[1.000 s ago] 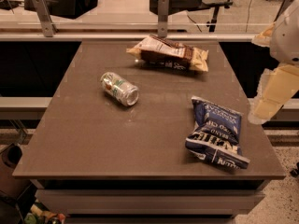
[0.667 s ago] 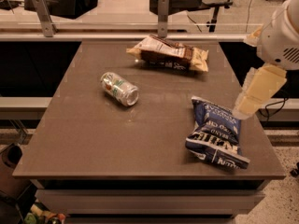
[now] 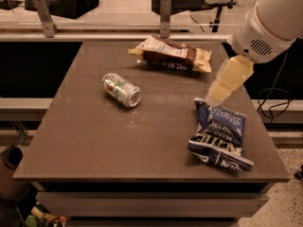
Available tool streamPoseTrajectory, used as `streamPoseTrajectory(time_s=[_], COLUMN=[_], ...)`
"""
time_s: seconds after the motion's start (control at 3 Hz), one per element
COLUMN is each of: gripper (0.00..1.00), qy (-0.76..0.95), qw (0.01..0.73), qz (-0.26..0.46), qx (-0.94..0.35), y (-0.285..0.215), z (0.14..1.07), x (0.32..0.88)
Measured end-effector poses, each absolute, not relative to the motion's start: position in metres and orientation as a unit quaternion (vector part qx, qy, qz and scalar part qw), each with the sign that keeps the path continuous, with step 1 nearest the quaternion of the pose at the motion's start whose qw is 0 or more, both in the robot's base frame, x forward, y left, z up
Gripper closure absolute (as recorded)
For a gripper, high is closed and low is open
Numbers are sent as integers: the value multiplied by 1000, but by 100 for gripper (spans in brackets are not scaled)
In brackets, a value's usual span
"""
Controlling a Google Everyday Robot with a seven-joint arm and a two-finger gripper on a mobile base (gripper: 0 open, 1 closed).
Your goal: Place 7up can upright
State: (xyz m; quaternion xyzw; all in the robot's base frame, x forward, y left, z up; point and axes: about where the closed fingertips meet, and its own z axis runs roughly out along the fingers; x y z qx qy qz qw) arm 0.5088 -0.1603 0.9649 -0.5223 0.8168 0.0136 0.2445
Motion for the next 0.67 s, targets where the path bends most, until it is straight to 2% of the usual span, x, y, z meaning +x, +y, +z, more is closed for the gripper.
streamPoseTrajectory(time_s=[0.67], gripper=[0], qy=[861], qw=[230], qz=[65], qx=[-450], y=[-116], z=[958], x=[538])
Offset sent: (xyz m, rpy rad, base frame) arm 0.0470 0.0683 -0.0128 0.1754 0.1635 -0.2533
